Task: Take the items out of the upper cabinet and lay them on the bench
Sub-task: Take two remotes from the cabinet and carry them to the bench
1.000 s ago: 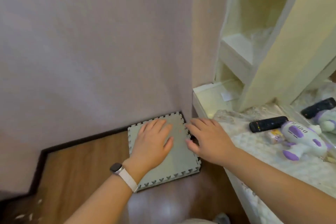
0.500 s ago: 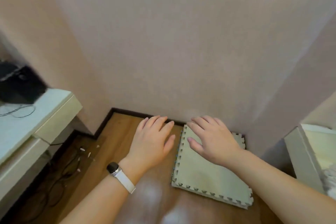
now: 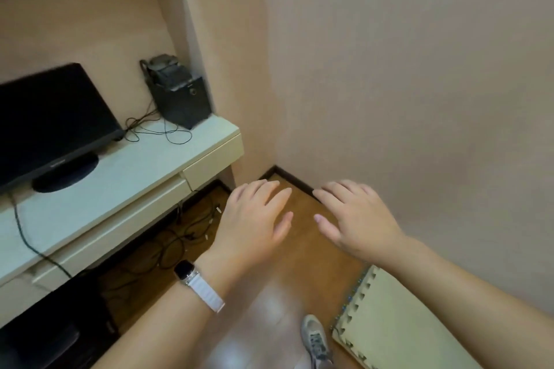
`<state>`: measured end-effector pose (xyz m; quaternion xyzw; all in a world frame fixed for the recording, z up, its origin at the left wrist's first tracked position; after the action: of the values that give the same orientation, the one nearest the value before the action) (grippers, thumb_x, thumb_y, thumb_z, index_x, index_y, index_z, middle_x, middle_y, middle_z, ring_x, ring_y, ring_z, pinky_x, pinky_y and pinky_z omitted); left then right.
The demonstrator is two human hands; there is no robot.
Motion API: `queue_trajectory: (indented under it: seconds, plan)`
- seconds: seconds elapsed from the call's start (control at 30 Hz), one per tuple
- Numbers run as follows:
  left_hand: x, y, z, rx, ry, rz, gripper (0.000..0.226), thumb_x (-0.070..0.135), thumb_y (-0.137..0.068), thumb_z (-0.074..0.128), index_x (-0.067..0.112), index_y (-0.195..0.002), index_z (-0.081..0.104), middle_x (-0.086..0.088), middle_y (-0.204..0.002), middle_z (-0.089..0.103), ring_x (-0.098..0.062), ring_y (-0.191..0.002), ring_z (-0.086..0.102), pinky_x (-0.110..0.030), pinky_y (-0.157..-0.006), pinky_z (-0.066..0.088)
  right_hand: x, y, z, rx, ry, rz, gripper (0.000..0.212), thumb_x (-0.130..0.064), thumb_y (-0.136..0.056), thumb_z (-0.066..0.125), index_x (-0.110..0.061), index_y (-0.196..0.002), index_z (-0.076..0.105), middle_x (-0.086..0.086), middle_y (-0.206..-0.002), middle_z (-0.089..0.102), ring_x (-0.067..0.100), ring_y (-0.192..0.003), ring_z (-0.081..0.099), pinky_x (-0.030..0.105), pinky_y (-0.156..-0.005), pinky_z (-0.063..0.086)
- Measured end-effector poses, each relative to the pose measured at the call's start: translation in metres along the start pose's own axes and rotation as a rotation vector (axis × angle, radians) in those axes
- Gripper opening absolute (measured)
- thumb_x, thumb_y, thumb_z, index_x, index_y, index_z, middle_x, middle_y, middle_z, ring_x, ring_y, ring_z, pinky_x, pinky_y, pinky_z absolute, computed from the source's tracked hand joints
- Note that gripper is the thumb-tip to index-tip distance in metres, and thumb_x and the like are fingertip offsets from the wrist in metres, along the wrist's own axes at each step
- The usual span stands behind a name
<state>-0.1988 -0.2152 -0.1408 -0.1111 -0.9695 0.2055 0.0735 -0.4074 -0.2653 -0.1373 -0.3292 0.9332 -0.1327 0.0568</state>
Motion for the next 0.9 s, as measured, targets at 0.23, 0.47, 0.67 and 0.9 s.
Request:
queue_trajectory:
  seconds: [0.23,0.47,0.67,0.9]
  plan:
    - [-0.054,-0.041,0.006,-0.036,-0.123,-0.171,0.041,0.041,-0.089,0.052,0.02,-0.123,0.065,-0.003,-0.123,0.064,-0.026,-0.115,0.056,-0.043,-0.097,0.041,0.008,-0.096,0.03,0.084,-0.11,-0.157,0.048,-0.049,-0.088,0.046,-0.016,-0.118,0.066,0.004,-0.117,0.067,0.027,-0.109,0.059,0.039,-0.087,0.046]
    - [-0.075,-0.116,0.007,-0.031,-0.239,-0.235,0.039,0.04,-0.091,0.052,0.024,-0.125,0.061,0.001,-0.123,0.063,-0.022,-0.115,0.053,-0.036,-0.097,0.035,0.052,-0.19,0.03,0.129,-0.187,-0.25,0.046,-0.047,-0.087,0.046,-0.015,-0.115,0.066,0.003,-0.114,0.067,0.026,-0.107,0.059,0.04,-0.087,0.045]
    - [-0.097,-0.158,-0.002,-0.012,-0.298,-0.303,0.04,0.042,-0.089,0.051,0.022,-0.122,0.064,-0.002,-0.124,0.064,-0.027,-0.115,0.056,-0.04,-0.097,0.039,0.065,-0.25,0.034,0.114,-0.233,-0.306,0.048,-0.047,-0.086,0.043,-0.014,-0.113,0.066,0.003,-0.113,0.067,0.027,-0.106,0.059,0.041,-0.087,0.047]
    - [-0.138,-0.178,0.004,-0.006,-0.317,-0.366,0.04,0.04,-0.091,0.052,0.021,-0.124,0.062,-0.003,-0.125,0.063,-0.026,-0.116,0.056,-0.041,-0.098,0.042,0.06,-0.307,0.056,0.075,-0.234,-0.355,0.05,-0.048,-0.088,0.041,-0.018,-0.121,0.062,0.001,-0.117,0.065,0.025,-0.11,0.057,0.04,-0.088,0.045]
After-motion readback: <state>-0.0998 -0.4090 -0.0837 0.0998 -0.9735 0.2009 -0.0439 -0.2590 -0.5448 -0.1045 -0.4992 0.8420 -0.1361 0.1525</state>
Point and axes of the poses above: each hand's wrist, its own y-axis away from the middle knuckle, its own z-axis out of the palm, x = y × z, the point moved 1 cm from there along -y, towards the middle knuckle
